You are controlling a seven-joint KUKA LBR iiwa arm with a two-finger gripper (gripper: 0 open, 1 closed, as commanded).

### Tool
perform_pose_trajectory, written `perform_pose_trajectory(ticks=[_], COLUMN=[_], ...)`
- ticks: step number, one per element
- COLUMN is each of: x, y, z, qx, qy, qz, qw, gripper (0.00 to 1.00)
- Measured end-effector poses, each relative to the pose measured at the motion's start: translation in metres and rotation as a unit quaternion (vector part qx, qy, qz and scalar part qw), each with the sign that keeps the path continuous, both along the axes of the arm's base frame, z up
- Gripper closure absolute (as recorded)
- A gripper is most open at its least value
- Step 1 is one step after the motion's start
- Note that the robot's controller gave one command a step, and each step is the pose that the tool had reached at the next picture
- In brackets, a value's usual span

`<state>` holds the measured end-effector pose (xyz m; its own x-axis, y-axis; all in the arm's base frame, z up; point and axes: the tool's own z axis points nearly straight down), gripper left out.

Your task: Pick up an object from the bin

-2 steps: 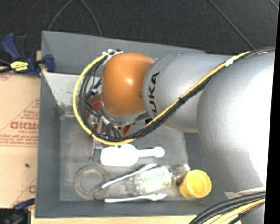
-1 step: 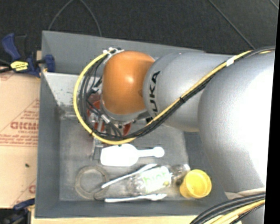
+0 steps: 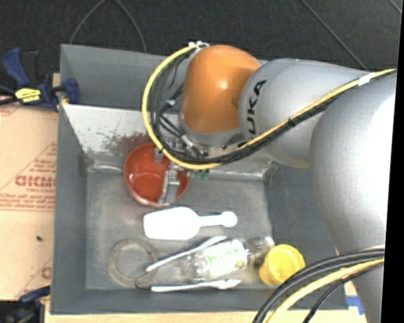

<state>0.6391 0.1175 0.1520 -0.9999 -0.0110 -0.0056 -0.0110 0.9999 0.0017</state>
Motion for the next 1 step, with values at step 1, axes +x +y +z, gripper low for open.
perform_pose_trajectory(ticks=[1], x=[0.0047], y=[0.0039], z=[-0.051], qx=[0.002], qy=[0.0029], qz=[-0.044], qw=[0.999], gripper=[0.0])
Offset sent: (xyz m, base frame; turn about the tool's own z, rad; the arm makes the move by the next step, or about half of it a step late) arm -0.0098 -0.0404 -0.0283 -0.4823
